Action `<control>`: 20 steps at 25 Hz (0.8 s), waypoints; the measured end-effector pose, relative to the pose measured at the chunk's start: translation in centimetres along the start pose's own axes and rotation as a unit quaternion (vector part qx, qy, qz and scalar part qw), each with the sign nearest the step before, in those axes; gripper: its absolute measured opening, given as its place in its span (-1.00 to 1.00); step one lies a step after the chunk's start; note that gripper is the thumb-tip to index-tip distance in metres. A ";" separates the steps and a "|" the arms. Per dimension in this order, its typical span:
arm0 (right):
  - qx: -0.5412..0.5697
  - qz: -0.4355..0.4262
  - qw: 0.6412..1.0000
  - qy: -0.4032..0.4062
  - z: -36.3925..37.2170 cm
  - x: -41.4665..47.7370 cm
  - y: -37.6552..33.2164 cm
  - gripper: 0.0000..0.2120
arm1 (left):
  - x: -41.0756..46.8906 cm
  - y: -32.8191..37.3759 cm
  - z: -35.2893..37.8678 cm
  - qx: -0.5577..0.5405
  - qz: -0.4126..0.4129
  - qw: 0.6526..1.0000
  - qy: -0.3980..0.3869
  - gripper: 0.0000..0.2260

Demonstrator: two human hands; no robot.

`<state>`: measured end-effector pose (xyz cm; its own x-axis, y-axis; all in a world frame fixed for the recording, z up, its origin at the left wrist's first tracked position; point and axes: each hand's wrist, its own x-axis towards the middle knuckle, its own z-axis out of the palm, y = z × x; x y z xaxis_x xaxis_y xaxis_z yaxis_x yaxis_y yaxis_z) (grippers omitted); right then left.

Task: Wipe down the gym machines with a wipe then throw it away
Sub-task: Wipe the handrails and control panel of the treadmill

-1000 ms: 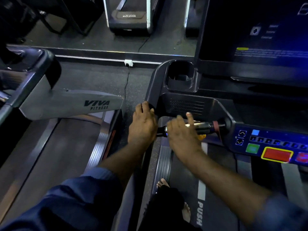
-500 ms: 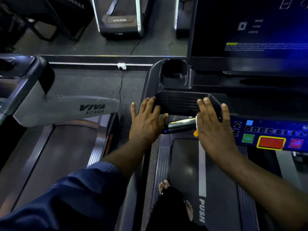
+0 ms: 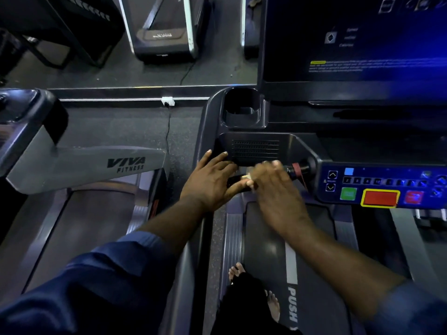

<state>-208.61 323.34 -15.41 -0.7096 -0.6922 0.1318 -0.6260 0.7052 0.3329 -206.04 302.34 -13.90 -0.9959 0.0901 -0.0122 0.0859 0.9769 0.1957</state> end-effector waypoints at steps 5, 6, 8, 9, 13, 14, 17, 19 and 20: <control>0.052 0.087 0.994 -0.040 0.5 -0.9 4.6 -0.28 | 0.3 -0.4 0.1 0.027 -0.002 1.000 0.009 -0.34; 0.054 0.094 0.993 -0.045 0.2 0.1 4.3 -0.36 | 0.4 -0.5 0.2 0.040 0.002 0.999 0.013 -0.38; 0.068 0.110 0.990 -0.058 -0.5 1.8 4.3 -0.53 | 0.3 -0.7 0.3 0.051 0.016 0.999 0.010 -0.49; 0.077 0.111 0.989 -0.055 -0.8 1.9 4.6 -0.55 | 0.2 -0.7 0.4 0.054 0.021 0.998 0.007 -0.53; 0.099 0.092 0.990 -0.045 -0.4 -1.3 4.7 -0.23 | 0.3 -0.6 0.0 0.067 0.013 0.998 0.001 -0.56; 0.097 0.093 0.990 -0.048 -0.5 -1.4 4.8 -0.20 | 0.4 -0.6 0.1 0.065 0.009 0.998 0.004 -0.57; 0.093 0.103 0.986 -0.094 -1.2 1.3 5.2 -0.39 | 0.3 -0.5 0.4 0.059 0.006 0.998 0.007 -0.59; 0.086 0.117 0.984 -0.103 -1.5 2.5 5.2 -0.48 | 0.3 -0.6 0.3 0.057 0.003 0.998 0.012 -0.60; 0.094 0.121 0.984 -0.096 -1.3 2.1 5.0 -0.47 | 0.3 -0.6 0.3 0.056 0.001 0.998 0.009 -0.60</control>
<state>-212.80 325.20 -12.28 -0.8815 -0.4721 0.0016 -0.4678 0.8738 0.1328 -206.38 301.84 -14.36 -0.9960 0.0894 0.0055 0.0895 0.9923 0.0857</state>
